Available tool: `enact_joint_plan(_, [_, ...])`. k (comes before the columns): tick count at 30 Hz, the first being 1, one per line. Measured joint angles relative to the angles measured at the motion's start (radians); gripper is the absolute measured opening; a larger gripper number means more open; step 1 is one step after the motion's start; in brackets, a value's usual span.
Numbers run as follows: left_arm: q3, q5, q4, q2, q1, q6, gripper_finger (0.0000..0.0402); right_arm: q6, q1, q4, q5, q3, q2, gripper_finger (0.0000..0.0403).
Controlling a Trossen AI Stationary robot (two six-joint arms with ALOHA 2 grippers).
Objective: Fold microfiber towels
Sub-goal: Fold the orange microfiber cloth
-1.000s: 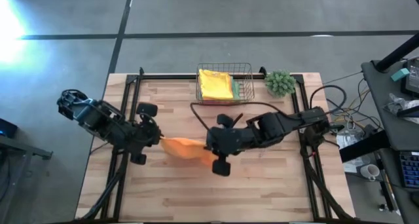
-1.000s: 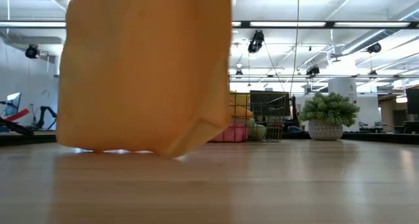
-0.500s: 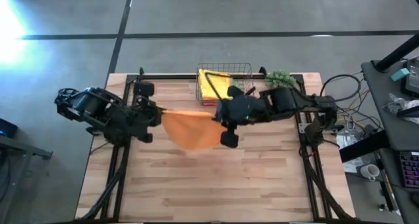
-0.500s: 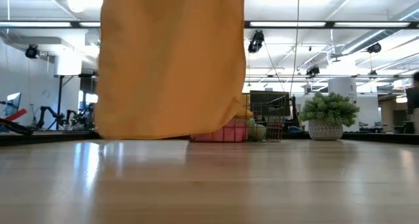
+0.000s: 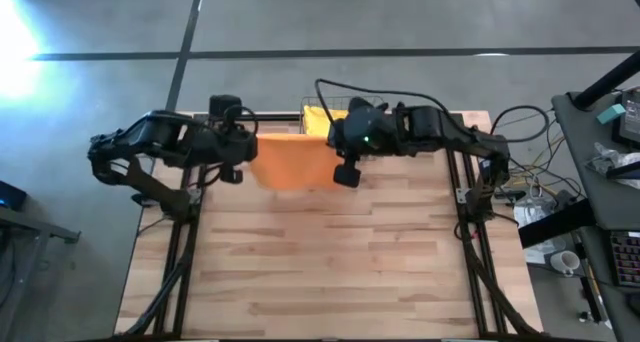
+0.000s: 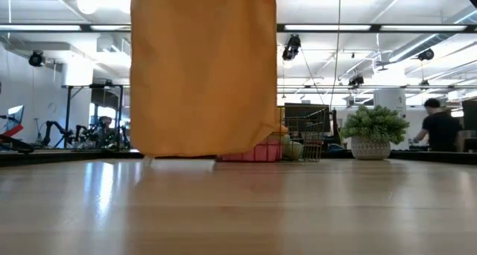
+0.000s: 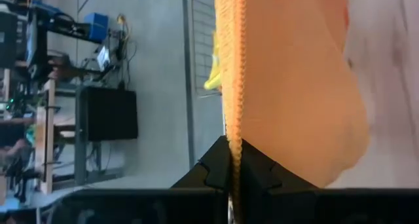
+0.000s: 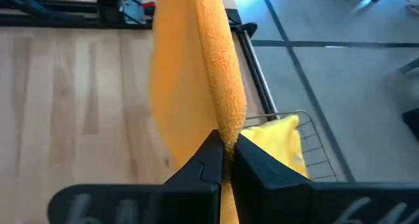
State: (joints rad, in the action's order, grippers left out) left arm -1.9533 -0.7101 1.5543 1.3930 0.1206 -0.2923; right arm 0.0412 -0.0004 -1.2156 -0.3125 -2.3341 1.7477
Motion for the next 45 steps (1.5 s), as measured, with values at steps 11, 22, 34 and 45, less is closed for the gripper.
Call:
enact_joint_plan(11, [0.050, 0.479, 0.010, -0.002, -0.001, 0.237, 0.0000, -0.205, 0.039, -0.093, 0.265, 0.000, 0.078, 0.0009])
enact_joint_plan(22, [0.367, 0.745, -0.025, -0.001, 0.171, 0.502, 0.0000, -0.405, 0.203, -0.077, 0.386, 0.000, 0.262, 0.0009])
enact_joint_plan(34, [0.642, 0.825, -0.393, -0.005, 0.401, 0.750, 0.0000, -0.574, 0.338, 0.028, 0.403, 0.000, 0.401, 0.0009])
enact_joint_plan(45, [0.781, 0.780, -0.496, -0.002, 0.412, 0.809, 0.0000, -0.609, 0.351, 0.040, 0.385, 0.000, 0.447, 0.0009])
